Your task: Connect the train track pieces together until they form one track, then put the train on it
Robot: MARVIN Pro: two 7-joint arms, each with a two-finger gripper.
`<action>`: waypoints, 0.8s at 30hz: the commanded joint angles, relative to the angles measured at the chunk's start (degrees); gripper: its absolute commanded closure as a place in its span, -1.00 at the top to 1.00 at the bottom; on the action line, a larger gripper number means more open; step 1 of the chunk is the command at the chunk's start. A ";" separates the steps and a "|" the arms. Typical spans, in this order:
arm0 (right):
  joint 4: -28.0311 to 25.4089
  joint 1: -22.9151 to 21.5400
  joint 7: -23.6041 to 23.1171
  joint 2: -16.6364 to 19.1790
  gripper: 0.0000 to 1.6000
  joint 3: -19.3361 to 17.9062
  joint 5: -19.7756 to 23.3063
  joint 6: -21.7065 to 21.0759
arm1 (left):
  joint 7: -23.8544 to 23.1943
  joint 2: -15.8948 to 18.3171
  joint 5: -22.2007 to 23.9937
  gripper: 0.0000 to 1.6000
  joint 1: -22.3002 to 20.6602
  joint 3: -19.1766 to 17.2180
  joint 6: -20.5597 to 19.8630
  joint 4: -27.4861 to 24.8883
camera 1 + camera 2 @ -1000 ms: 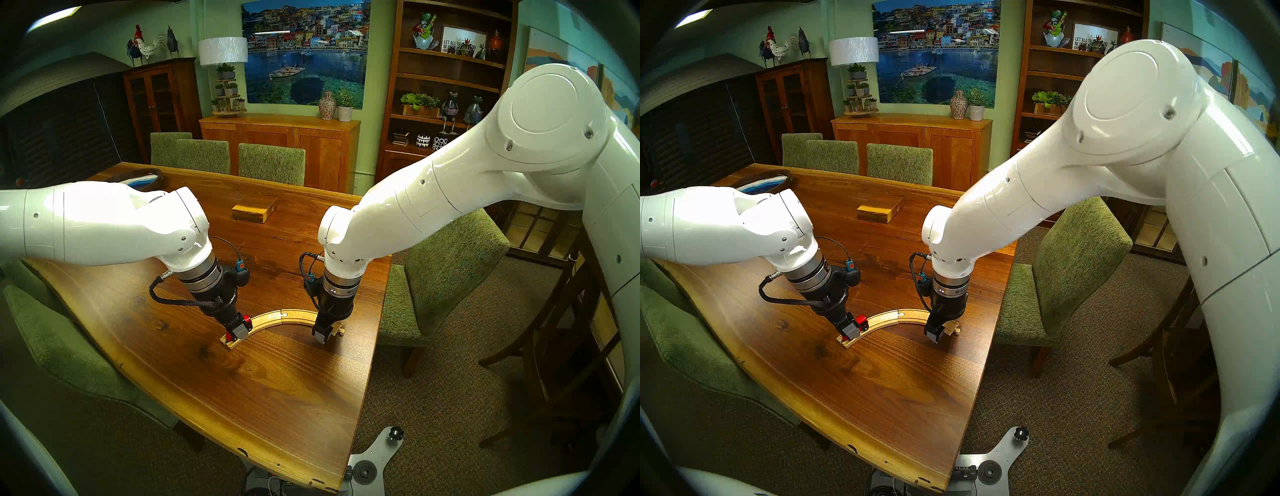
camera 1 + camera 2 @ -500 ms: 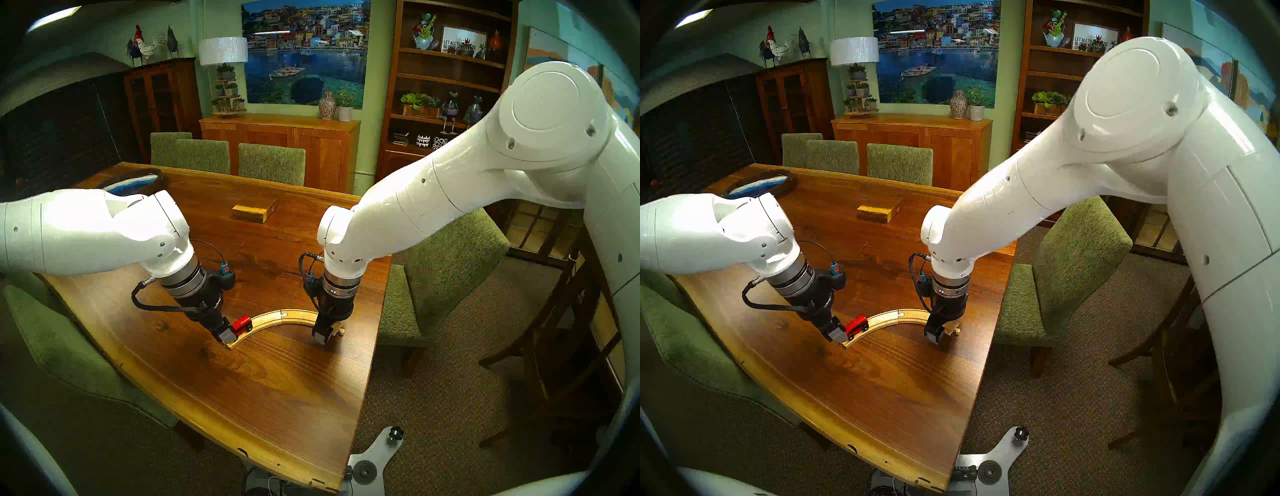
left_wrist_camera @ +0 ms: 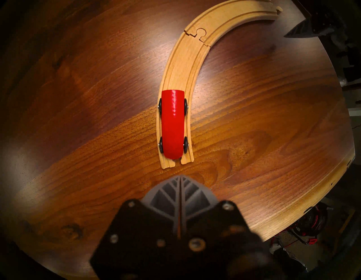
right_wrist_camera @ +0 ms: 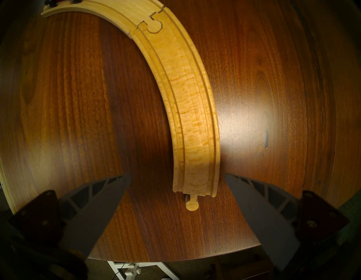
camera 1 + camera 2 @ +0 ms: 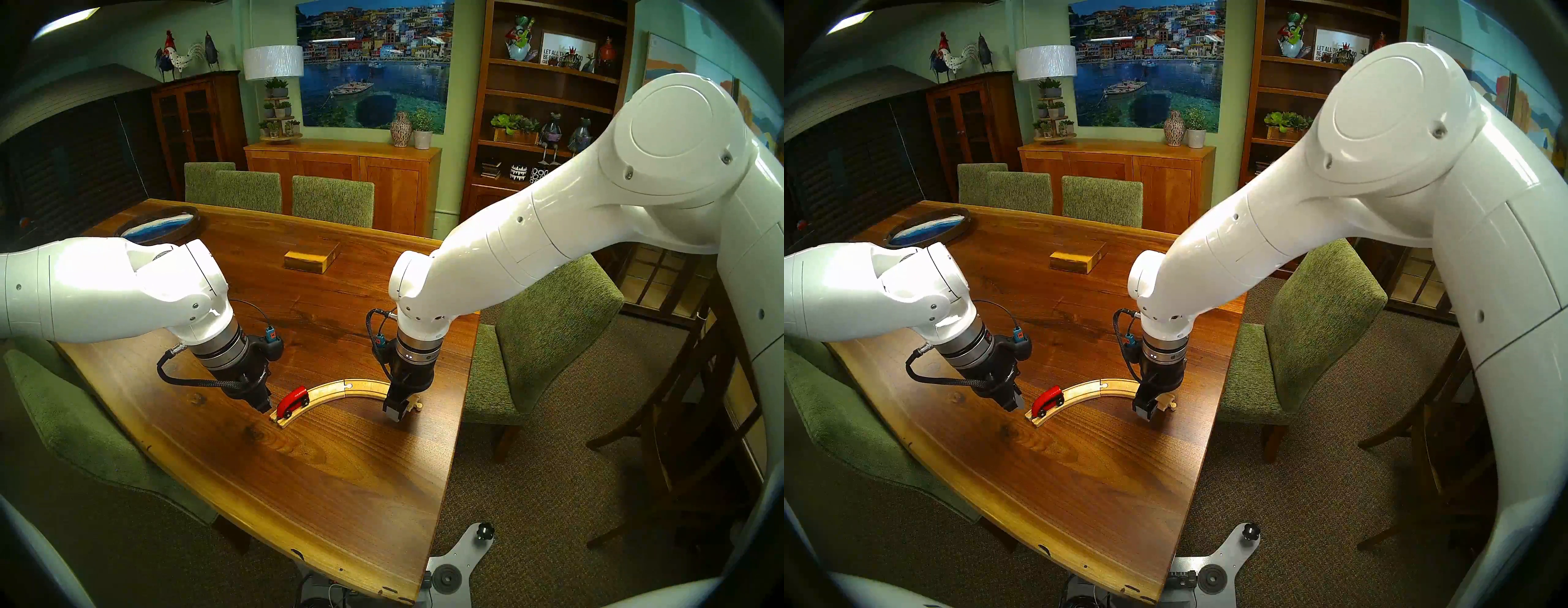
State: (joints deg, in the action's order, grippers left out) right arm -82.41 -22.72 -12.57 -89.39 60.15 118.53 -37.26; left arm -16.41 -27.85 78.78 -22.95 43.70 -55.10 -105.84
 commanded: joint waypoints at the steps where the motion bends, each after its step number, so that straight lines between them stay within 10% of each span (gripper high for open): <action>1: -1.62 -4.66 0.55 1.08 1.00 -0.82 -0.14 -0.17 | -0.02 -0.76 0.41 -1.00 -0.71 -0.81 0.10 0.52; 24: -4.79 -9.23 0.66 3.56 1.00 -1.16 -1.88 -0.01 | 0.25 -1.54 0.73 -1.00 0.31 -0.82 0.10 1.38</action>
State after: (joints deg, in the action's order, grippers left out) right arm -87.51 -28.85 -11.34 -87.36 59.66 117.14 -37.84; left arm -16.56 -28.94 79.28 -21.78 43.80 -55.10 -104.56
